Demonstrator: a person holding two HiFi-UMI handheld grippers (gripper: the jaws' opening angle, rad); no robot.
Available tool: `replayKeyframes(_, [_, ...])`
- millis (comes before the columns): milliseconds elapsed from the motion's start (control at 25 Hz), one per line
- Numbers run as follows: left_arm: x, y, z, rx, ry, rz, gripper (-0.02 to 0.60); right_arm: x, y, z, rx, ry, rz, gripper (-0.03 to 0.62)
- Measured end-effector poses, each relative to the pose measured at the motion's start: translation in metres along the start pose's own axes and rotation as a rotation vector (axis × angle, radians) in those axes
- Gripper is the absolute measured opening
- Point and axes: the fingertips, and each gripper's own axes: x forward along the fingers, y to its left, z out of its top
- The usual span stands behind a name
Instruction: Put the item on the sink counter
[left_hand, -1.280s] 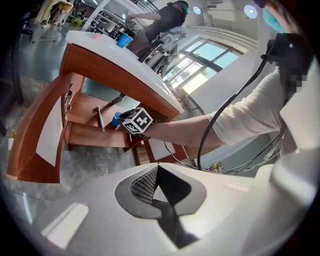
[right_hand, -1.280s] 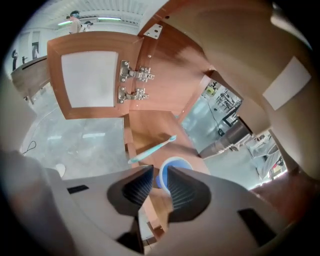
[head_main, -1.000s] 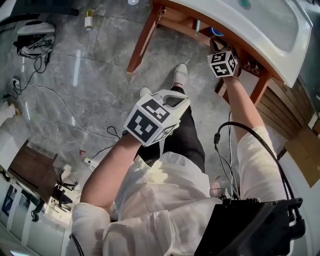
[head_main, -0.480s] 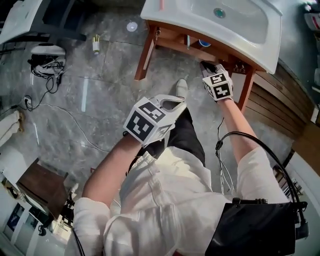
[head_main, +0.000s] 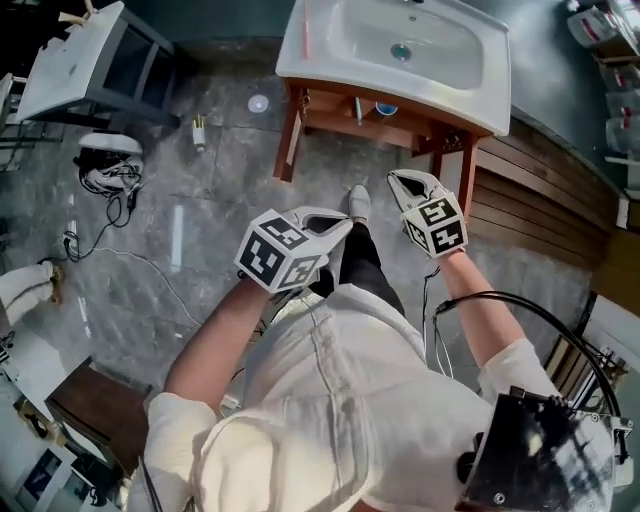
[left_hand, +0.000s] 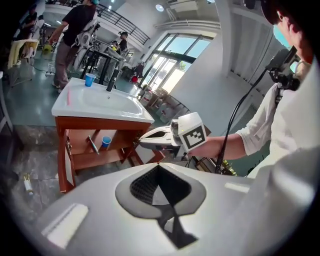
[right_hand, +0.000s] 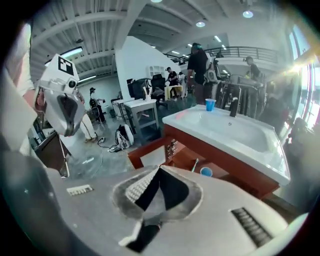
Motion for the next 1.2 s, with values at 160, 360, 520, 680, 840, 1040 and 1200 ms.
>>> replayKeyframes(160, [-0.006,-0.010,0.002,0.020,-0.001,-0.005,0.005,-0.035,0.013,0.007,0.054,-0.042,-0.022,0.006])
replayKeyframes(360, [-0.012,-0.024,-0.005,0.044,0.022,-0.014,0.005,-0.061,0.033,0.009,0.089,-0.082,-0.032,0.006])
replayKeyframes(520, [-0.021,-0.032,-0.005,0.066,0.020,-0.022,0.005,-0.077,0.041,0.015,0.094,-0.096,-0.059,0.006])
replayKeyframes(680, [-0.028,-0.039,-0.007,0.081,0.012,-0.018,0.005,-0.087,0.055,0.022,0.091,-0.114,-0.053,0.006])
replayKeyframes(840, [-0.037,-0.040,-0.009,0.083,-0.008,0.002,0.005,-0.096,0.070,0.027,0.079,-0.134,-0.042,0.006])
replayKeyframes(1040, [-0.042,-0.044,-0.015,0.080,-0.033,0.019,0.005,-0.105,0.083,0.031,0.059,-0.150,-0.041,0.006])
replayKeyframes(1200, [-0.047,-0.043,-0.023,0.068,-0.043,0.025,0.005,-0.106,0.091,0.034,0.053,-0.158,-0.041,0.006])
